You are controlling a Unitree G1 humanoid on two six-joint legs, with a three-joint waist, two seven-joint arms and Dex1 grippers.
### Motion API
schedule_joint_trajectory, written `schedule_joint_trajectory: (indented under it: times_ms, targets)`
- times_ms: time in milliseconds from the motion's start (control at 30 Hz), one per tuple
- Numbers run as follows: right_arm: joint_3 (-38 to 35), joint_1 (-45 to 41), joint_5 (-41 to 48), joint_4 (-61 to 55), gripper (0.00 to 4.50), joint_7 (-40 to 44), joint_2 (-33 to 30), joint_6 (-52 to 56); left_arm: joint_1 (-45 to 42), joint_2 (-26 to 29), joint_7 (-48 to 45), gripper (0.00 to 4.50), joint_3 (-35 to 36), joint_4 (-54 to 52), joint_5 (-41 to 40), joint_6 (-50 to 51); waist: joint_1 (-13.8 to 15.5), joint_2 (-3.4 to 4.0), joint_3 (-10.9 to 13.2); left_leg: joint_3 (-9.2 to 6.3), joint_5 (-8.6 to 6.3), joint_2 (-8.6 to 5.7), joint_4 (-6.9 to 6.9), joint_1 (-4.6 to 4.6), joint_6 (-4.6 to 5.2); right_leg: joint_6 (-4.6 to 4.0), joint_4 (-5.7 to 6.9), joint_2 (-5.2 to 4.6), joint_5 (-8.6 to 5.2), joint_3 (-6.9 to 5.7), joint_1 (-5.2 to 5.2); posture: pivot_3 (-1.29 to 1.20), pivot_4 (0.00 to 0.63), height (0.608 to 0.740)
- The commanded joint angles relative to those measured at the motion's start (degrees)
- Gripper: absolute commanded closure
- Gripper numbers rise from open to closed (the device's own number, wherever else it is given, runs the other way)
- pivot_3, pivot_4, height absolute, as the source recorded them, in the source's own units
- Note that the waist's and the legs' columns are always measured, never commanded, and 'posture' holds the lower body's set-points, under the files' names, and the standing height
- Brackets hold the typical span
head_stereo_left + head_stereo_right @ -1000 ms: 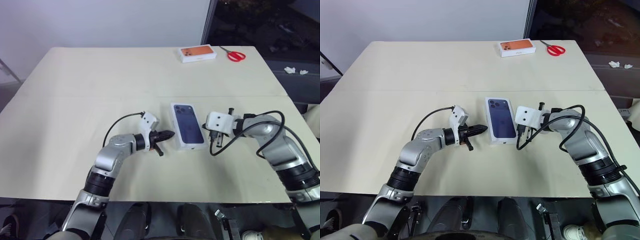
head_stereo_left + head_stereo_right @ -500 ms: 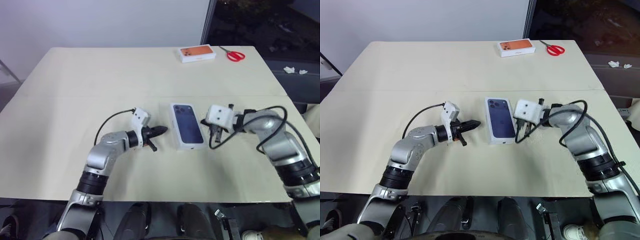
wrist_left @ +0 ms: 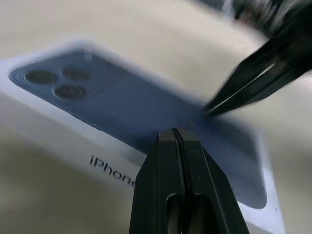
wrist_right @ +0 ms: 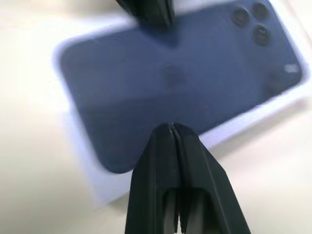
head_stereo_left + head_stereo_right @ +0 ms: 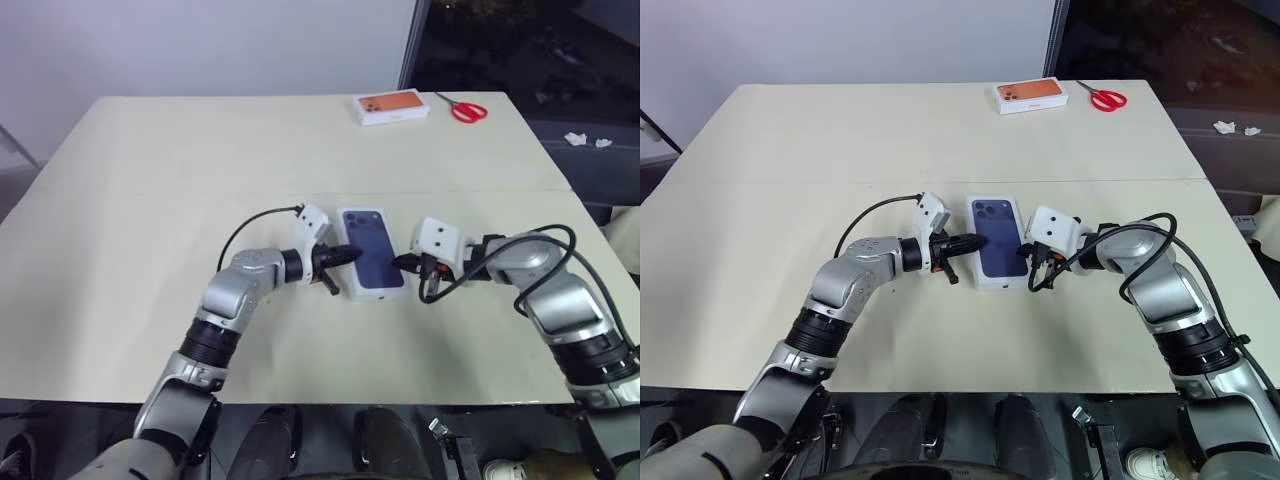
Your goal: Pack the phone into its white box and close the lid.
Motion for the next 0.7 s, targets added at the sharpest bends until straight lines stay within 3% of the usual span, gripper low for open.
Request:
schedule_joint_trajectory:
  times_ms: [33, 567, 700]
  targets:
    - [-0.2, -1.1, 0.9, -2.2, 4.41, -0.6, 0.3, 0.8, 1.8, 2.2, -0.3, 4.5, -0.9, -0.1, 1.2, 1.8, 0.1, -0.01, 0.0, 0.0, 0.0, 0.0, 0.01, 0.0, 0.0, 0.0, 0.0, -0.01, 0.0, 0.0, 0.02, 0.0, 0.15, 0.74]
    - [3.4, -6.0, -4.4, 8.2, 4.41, -4.6, 1.4, -0.6, 0.7, 0.8, 0.3, 4.5, 1.0, 0.5, 0.7, 0.8, 0.6, -0.02, 0.0, 0.0, -0.01, -0.01, 0.0, 0.32, 0.01, 0.0, -0.06, -0.02, 0.0, 0.0, 0.36, 0.0, 0.15, 0.74]
    - [4.2, -4.5, -3.6, 6.3, 4.41, -2.2, 0.8, -1.3, 0.5, 0.8, 0.2, 4.5, 0.9, 1.2, 1.0, 0.0, 0.7, -0.03, 0.0, 0.0, -0.01, -0.02, 0.0, 0.34, 0.01, 0.0, -0.09, -0.03, 0.0, -0.01, 0.41, 0.0, 0.15, 0.74]
